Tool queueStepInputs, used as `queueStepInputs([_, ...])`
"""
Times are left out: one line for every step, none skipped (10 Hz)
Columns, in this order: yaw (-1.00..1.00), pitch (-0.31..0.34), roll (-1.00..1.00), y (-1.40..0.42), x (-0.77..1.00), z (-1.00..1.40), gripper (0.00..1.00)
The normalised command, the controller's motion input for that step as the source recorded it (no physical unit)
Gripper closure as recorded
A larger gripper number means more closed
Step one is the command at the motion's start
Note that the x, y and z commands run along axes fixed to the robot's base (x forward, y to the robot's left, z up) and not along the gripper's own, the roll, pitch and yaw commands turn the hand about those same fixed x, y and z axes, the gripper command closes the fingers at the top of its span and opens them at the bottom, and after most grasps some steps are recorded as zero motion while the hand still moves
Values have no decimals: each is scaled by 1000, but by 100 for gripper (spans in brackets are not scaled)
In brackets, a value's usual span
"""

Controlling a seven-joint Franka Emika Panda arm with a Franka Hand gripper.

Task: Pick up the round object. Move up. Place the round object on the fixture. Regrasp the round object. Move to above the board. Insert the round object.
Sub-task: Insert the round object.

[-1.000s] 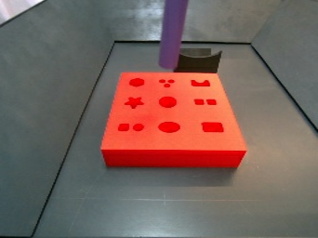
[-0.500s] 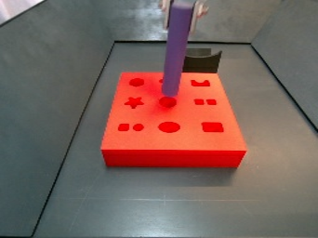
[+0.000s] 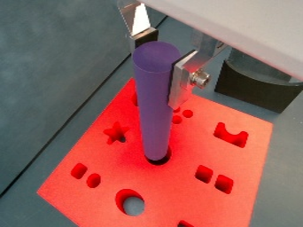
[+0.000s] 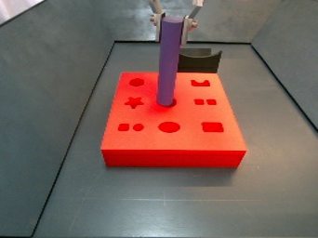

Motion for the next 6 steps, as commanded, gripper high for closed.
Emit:
queueStepInputs([0, -99, -113, 0, 154, -303, 100])
queueStepInputs([0, -104, -123, 0, 169, -309, 100])
queueStepInputs([0, -116, -123, 0, 146, -340, 100])
queueStepInputs([0, -119, -110, 0, 111, -411, 100])
queueStepInputs([0, -137, -57, 0, 0, -463, 100])
queueStepInputs([0, -116, -23, 0, 0, -469, 100])
